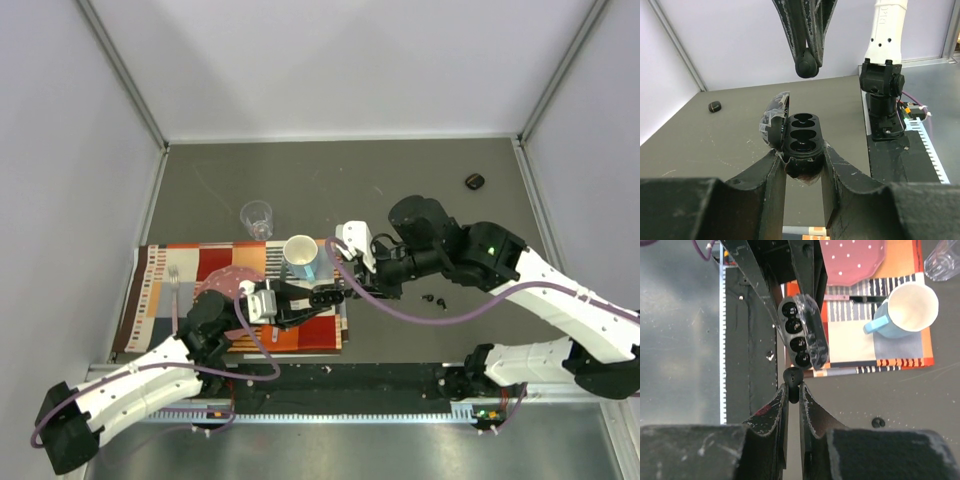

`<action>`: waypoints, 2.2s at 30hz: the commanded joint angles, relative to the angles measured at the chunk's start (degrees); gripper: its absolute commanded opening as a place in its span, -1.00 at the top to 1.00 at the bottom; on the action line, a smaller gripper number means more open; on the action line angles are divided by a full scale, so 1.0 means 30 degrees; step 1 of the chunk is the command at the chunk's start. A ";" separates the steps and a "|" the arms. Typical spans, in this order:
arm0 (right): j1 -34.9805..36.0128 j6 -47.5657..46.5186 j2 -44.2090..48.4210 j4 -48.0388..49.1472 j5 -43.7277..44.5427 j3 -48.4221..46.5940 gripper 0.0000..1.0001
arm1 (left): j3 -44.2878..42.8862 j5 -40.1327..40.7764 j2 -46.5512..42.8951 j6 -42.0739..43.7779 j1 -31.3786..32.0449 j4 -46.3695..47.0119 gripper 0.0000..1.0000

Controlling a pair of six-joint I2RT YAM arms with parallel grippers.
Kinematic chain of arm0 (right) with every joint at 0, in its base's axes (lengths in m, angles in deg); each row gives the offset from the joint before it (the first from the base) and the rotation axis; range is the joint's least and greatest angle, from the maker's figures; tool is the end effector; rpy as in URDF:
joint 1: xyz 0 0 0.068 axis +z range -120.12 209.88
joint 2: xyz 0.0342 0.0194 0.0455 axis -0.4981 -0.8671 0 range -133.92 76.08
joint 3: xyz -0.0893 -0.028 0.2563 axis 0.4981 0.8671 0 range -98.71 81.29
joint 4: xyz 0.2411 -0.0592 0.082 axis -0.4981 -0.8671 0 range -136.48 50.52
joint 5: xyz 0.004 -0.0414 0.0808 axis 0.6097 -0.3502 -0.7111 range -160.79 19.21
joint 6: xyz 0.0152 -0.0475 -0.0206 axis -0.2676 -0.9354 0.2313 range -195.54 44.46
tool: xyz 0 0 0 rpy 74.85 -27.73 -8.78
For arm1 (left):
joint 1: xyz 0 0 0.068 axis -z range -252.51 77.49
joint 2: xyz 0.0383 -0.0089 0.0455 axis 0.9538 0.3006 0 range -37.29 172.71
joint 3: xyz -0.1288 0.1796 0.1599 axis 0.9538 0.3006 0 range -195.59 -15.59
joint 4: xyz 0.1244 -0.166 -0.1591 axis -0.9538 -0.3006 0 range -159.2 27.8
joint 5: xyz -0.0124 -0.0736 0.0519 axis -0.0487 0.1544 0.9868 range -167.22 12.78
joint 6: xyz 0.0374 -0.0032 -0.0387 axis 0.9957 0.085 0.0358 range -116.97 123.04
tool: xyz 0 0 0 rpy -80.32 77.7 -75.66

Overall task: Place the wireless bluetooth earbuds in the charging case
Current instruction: Place the earbud in the charging case.

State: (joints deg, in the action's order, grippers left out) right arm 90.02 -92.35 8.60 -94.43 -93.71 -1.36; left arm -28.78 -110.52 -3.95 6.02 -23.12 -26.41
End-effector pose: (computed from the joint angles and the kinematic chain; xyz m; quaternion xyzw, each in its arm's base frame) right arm 0.0984 0.1991 0.4111 -0.6182 0.6423 0.3207 0.3200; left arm 0.0827 -0.1267 0.2584 0.4603 0.4189 -0.4599 0.6334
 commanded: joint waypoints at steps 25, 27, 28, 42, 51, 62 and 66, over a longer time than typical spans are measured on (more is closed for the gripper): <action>0.1223 -0.1454 -0.1910 0.0741 0.1223 -0.0868 1.00 | -0.0818 -0.1293 0.0721 -0.0965 -0.0055 0.2249 1.00; 0.1252 -0.1483 -0.1939 0.0829 0.1223 -0.0838 1.00 | -0.0789 -0.1293 0.0809 -0.0965 -0.0056 0.2454 1.00; 0.1252 -0.1484 -0.1968 0.0888 0.1252 -0.0780 1.00 | -0.0760 -0.1322 0.0839 -0.0965 -0.0027 0.2542 1.00; 0.1545 -0.1279 -0.2378 0.1737 0.2451 -0.0457 1.00 | -0.0642 -0.1176 0.0810 -0.0965 -0.0055 0.2806 1.00; 0.1750 -0.0898 -0.2789 0.1620 0.3742 -0.0428 0.71 | -0.0232 -0.0444 0.0283 -0.0965 -0.0055 0.3099 1.00; 0.1780 -0.0488 -0.2613 0.1738 0.4328 -0.1101 0.59 | -0.0115 -0.0268 0.0253 -0.0965 -0.0056 0.3187 1.00; 0.1750 -0.0283 -0.2175 0.2001 0.4475 -0.1131 0.50 | -0.0027 -0.0238 0.0253 -0.0965 -0.0055 0.3246 1.00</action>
State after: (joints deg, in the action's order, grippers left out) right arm 95.00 -93.97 1.19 -91.48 -83.48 -2.13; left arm -28.85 -109.10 -1.91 3.40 -23.71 -23.65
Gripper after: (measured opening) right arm 0.229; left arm 0.342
